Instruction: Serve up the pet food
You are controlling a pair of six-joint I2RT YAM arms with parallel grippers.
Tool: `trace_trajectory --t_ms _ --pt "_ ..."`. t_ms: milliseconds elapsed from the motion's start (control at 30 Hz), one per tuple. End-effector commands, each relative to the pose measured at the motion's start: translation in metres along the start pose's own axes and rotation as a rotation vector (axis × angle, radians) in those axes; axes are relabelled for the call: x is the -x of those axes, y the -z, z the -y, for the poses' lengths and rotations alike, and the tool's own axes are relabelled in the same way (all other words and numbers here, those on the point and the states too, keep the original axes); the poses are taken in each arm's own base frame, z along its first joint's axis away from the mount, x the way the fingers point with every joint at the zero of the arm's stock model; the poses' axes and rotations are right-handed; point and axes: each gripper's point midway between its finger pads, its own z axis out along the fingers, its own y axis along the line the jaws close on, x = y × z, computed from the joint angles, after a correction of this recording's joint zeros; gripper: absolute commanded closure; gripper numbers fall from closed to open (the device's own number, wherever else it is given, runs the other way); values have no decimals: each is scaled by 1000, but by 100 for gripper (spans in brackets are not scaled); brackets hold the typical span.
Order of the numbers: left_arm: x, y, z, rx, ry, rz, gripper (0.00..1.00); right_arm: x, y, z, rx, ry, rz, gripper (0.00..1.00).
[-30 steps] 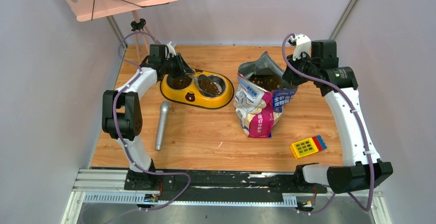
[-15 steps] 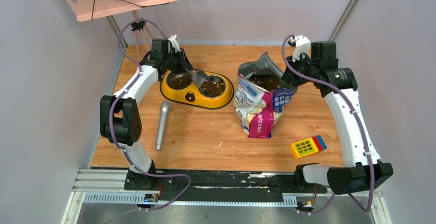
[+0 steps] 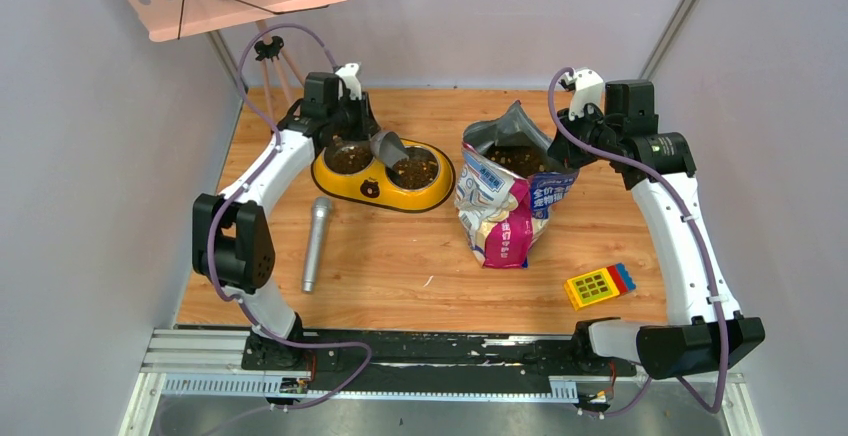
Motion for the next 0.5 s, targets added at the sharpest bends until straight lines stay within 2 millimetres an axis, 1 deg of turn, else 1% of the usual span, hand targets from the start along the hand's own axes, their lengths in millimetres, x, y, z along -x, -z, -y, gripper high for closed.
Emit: trace_trajectory --t_ms 0,100,233,367,467 --pt "35 26 -2 70 -148 130 100 1 12 -6 14 0 16 100" --pt "36 30 2 78 -182 138 100 0 12 -6 16 -1 14 100" --pt "42 38 4 86 -192 170 100 -1 11 -7 22 -2 10 100" --pt "47 46 9 75 -205 196 100 3 12 -7 21 1 19 100" --pt "45 51 11 69 -203 198 100 8 13 -5 14 4 28 100"
